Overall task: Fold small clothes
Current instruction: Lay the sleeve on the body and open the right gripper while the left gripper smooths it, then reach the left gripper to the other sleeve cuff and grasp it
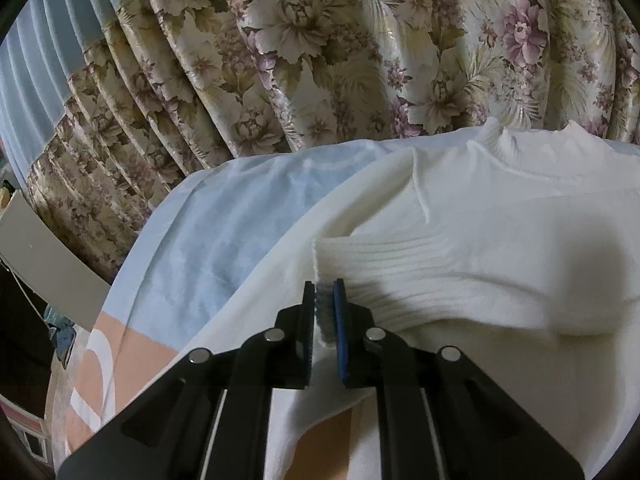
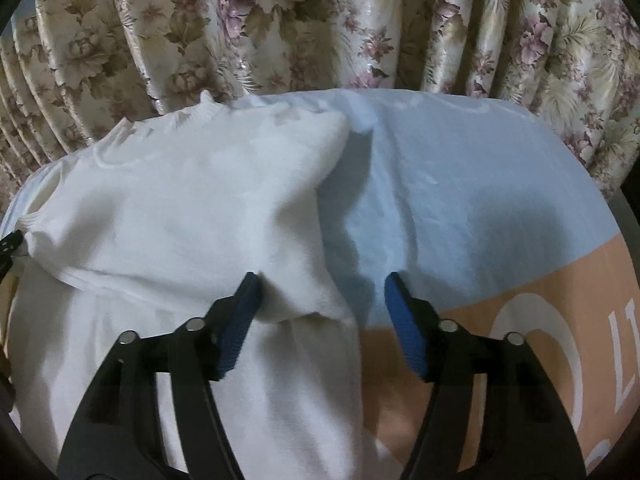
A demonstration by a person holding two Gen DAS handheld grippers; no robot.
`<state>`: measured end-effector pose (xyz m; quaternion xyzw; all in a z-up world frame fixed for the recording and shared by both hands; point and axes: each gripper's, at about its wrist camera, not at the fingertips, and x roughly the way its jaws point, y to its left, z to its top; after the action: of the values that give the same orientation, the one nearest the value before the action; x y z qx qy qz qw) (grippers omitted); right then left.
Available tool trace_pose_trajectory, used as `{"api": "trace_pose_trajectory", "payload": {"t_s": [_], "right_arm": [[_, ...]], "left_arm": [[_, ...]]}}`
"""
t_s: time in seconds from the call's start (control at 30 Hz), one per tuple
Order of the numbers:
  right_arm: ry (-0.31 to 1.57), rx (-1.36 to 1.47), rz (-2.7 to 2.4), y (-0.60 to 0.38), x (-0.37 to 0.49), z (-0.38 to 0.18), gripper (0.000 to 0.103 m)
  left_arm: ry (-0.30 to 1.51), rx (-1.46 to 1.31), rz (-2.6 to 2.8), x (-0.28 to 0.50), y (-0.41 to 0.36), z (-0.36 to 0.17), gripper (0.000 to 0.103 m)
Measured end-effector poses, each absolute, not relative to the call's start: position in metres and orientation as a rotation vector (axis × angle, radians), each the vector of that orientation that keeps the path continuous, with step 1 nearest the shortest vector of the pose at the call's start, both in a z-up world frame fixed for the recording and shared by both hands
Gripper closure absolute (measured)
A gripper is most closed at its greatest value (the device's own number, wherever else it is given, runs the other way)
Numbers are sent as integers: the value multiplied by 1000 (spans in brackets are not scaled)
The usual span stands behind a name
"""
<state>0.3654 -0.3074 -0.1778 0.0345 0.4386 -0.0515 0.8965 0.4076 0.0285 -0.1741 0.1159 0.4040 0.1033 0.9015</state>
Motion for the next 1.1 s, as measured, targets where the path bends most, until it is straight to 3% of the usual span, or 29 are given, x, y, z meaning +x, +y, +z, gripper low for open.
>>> {"api": "trace_pose_trajectory", "payload": {"t_s": [0.03, 0.17, 0.23, 0.7, 0.9, 1.1], "right_arm": [[908, 69, -109, -307, 366, -177, 37], [865, 97, -81, -307, 359, -163, 35], [843, 104, -69, -306, 355, -155, 29], [765, 100, 12, -271, 303, -102, 24], [732, 84, 54, -241, 247, -82, 19], [716, 50, 124, -201, 191, -76, 18]], "left_arm": [[832, 239, 210, 406, 29, -173, 90], [797, 252, 202, 391, 29, -167, 63], [802, 238, 188, 384, 29, -164, 59], [770, 136, 167, 301, 46, -117, 55], [771, 59, 194, 232, 74, -108, 42], [770, 24, 210, 167, 120, -114, 41]]}}
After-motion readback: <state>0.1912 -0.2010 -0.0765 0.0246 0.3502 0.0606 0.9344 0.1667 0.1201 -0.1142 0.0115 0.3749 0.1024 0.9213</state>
